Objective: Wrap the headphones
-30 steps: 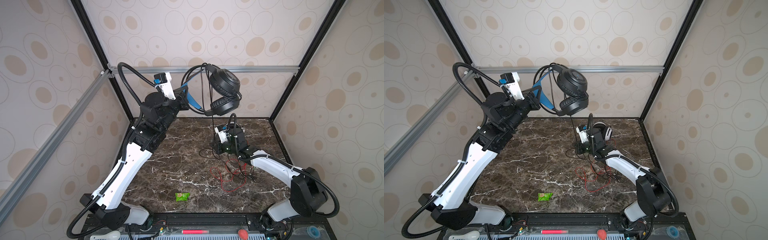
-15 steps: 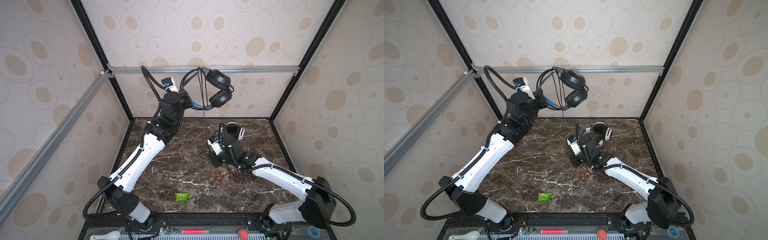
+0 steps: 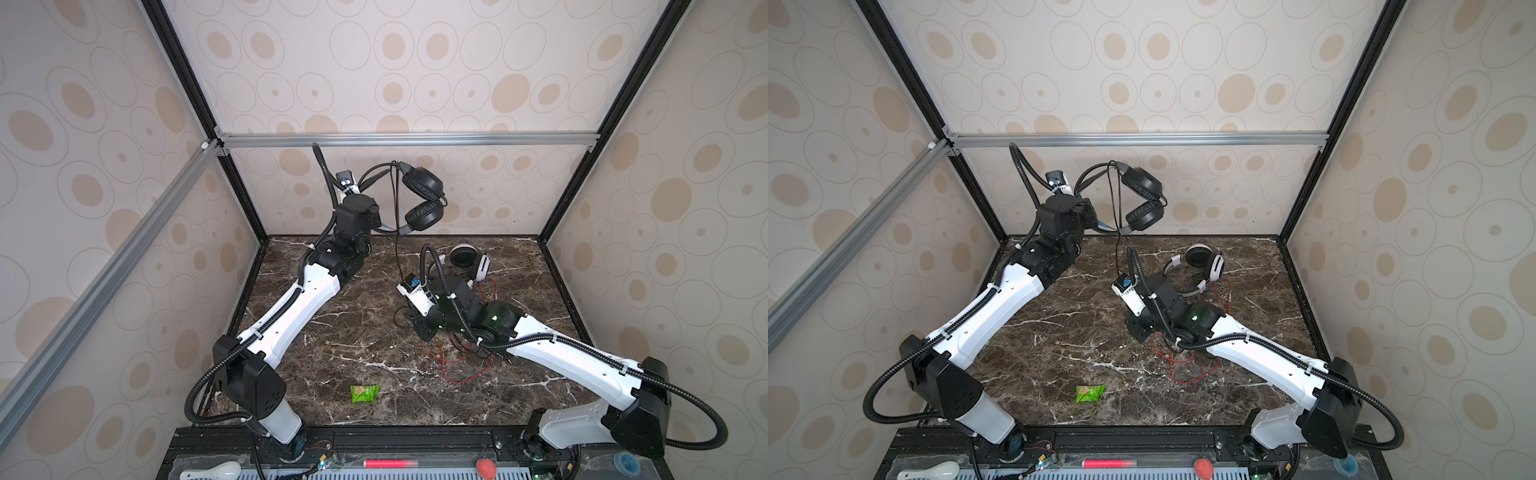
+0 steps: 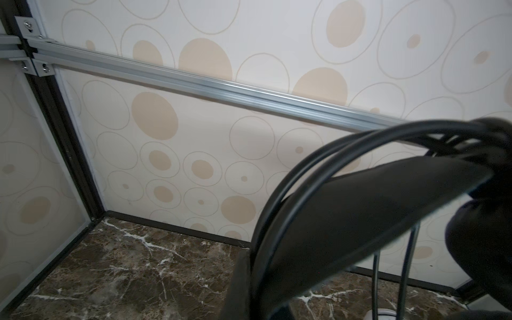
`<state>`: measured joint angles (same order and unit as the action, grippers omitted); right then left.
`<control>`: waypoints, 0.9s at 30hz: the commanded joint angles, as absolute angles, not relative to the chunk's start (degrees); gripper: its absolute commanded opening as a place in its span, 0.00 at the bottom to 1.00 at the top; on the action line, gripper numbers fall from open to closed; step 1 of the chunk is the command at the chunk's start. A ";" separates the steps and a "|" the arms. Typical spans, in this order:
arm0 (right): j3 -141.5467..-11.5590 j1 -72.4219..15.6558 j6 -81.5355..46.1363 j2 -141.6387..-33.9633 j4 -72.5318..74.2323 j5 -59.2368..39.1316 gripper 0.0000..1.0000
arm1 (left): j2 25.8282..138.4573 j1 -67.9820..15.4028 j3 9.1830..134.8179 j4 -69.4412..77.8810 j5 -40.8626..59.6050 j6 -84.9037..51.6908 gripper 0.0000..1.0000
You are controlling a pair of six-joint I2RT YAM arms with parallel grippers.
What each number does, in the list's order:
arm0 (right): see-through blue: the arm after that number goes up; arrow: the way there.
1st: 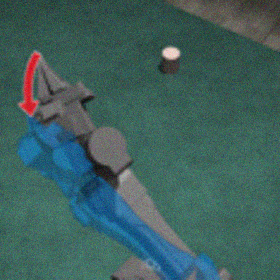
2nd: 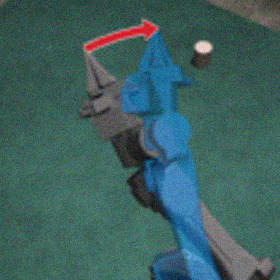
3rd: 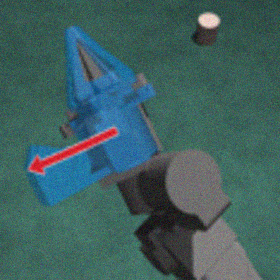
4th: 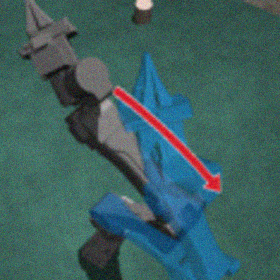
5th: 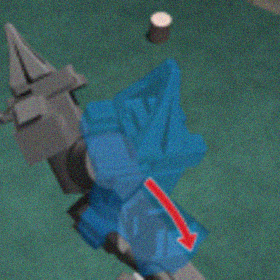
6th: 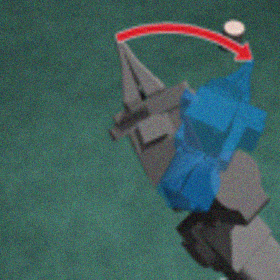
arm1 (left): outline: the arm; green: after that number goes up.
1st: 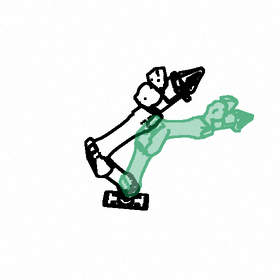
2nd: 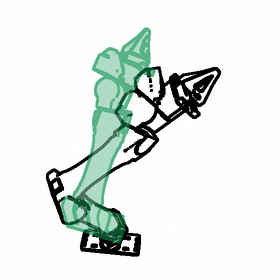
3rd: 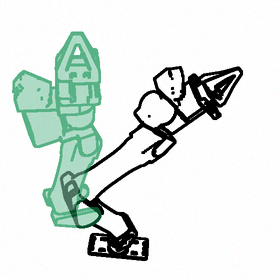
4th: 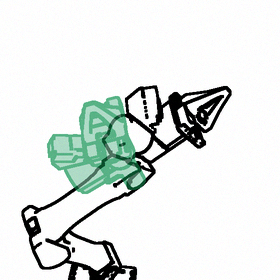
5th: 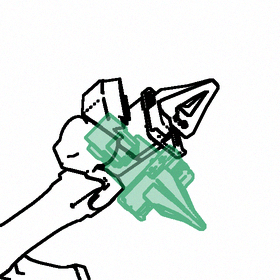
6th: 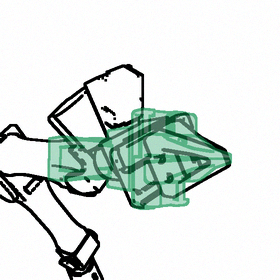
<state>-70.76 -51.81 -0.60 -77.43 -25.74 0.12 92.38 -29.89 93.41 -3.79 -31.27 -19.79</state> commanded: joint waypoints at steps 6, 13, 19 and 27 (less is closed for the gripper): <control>-82.56 -52.65 8.81 -78.36 -35.93 4.82 0.00 | 90.49 -29.09 88.79 3.66 -33.06 -13.61 0.00; -90.82 -52.54 17.39 -81.33 -42.59 14.04 0.00 | 88.45 -29.11 84.53 0.47 -28.46 0.18 0.00; -94.08 -50.57 20.66 -82.91 -44.63 17.08 0.00 | 85.08 -29.27 82.20 -8.61 -21.44 6.52 0.00; -98.07 -47.96 25.77 -85.64 -46.25 19.52 0.00 | 79.04 -29.21 78.26 -18.96 -12.26 8.30 0.00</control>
